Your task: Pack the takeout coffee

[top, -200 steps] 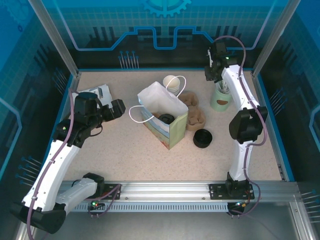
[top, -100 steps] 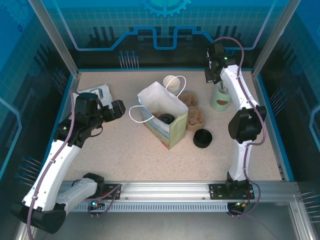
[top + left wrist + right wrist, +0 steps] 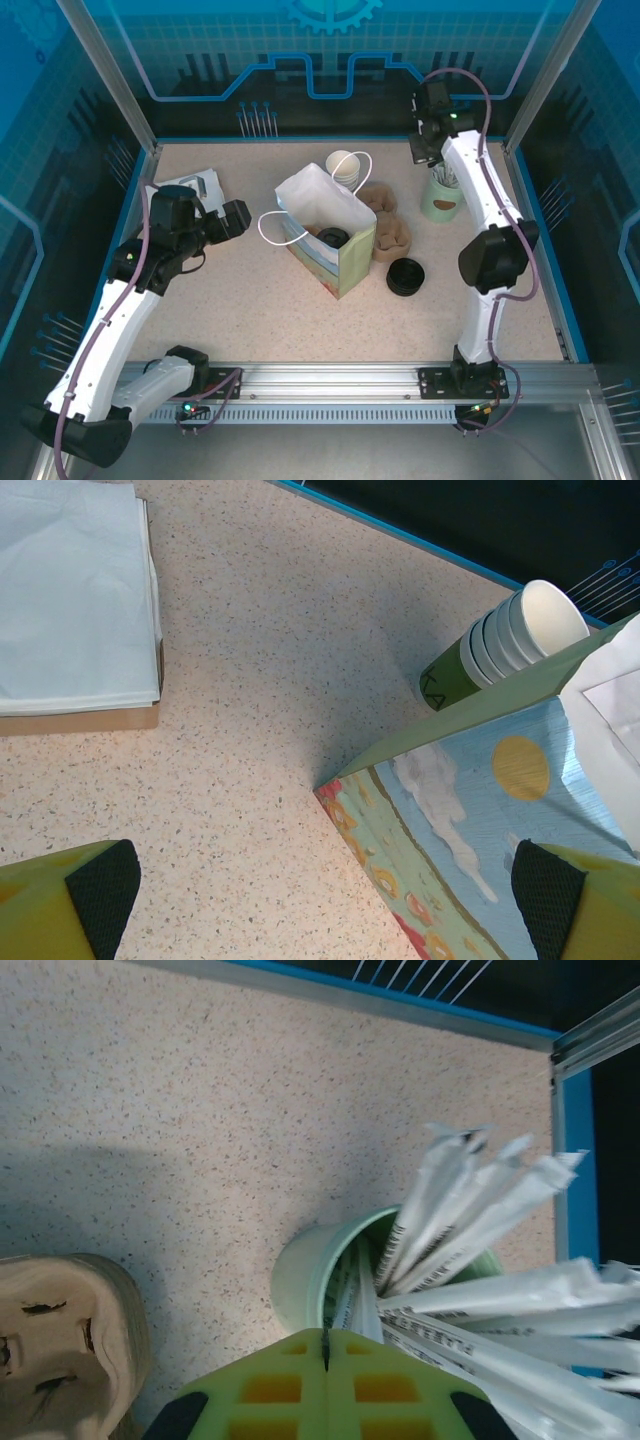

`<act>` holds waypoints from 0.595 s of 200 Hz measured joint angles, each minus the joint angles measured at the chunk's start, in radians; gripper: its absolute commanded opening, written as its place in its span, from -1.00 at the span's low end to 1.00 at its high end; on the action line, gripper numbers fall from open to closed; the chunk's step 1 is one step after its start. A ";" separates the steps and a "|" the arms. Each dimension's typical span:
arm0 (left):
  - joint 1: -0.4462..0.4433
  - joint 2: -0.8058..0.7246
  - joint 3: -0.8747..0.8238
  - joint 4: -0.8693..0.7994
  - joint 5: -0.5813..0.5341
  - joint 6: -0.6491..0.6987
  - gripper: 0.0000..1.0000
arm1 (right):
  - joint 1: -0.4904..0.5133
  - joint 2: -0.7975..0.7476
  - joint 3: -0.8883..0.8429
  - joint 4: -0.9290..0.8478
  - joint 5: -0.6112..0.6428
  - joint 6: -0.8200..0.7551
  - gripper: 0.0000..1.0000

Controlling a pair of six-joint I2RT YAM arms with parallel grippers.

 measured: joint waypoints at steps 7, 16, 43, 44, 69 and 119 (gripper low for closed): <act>0.000 0.000 0.000 0.000 0.000 0.000 0.97 | 0.000 -0.016 0.000 0.000 0.003 0.000 -0.97; 0.000 0.000 0.000 0.000 0.000 0.000 0.97 | 0.000 -0.035 0.000 0.000 0.008 0.000 -0.94; 0.000 0.000 0.000 0.000 0.000 0.000 0.97 | 0.000 -0.058 0.008 -0.004 0.017 0.001 -0.66; 0.000 0.000 0.000 0.000 0.000 0.000 0.97 | 0.000 -0.058 0.008 -0.004 0.018 0.002 -0.64; 0.000 0.000 0.000 0.000 0.000 0.000 0.97 | 0.000 -0.057 0.008 -0.024 0.018 0.002 -0.40; 0.000 0.000 0.000 0.000 0.000 0.000 0.97 | -0.002 -0.093 -0.053 -0.034 0.011 0.000 -0.30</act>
